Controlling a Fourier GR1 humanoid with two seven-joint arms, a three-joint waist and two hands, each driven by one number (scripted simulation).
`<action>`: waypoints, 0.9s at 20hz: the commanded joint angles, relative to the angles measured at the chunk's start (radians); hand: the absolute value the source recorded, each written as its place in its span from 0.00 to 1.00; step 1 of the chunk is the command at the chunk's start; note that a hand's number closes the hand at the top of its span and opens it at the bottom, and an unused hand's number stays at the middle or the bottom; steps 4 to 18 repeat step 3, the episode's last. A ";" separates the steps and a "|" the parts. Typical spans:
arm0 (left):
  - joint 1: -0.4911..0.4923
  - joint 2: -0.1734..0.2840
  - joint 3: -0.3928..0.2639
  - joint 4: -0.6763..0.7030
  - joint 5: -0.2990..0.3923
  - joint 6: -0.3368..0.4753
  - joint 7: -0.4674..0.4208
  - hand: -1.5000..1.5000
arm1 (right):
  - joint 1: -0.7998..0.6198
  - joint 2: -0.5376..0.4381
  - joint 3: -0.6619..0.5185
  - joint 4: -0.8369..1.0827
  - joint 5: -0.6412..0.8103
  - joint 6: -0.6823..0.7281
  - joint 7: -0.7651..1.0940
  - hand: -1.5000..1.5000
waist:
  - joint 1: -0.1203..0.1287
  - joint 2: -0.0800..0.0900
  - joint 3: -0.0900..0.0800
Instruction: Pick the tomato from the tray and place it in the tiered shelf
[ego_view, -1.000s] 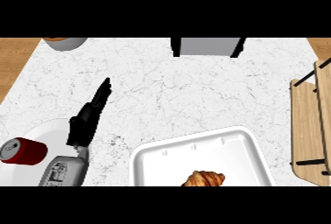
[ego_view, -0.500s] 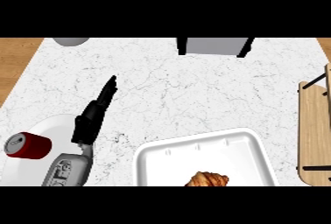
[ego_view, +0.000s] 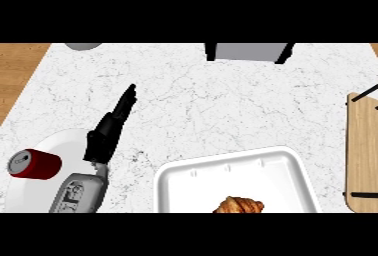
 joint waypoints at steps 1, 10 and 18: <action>0.007 -0.017 -0.011 0.005 -0.006 0.010 -0.025 0.50 | 0.027 0.000 0.005 0.017 0.021 0.060 -0.054 0.00 | 0.002 0.007 0.003; -0.006 0.016 0.012 -0.010 0.005 -0.007 -0.001 0.50 | 0.040 -0.012 0.009 0.010 0.033 0.065 -0.064 0.00 | 0.006 0.004 0.006; -0.006 0.016 0.012 -0.010 0.005 -0.007 -0.001 0.50 | 0.040 -0.012 0.009 0.010 0.033 0.065 -0.064 0.00 | 0.006 0.004 0.006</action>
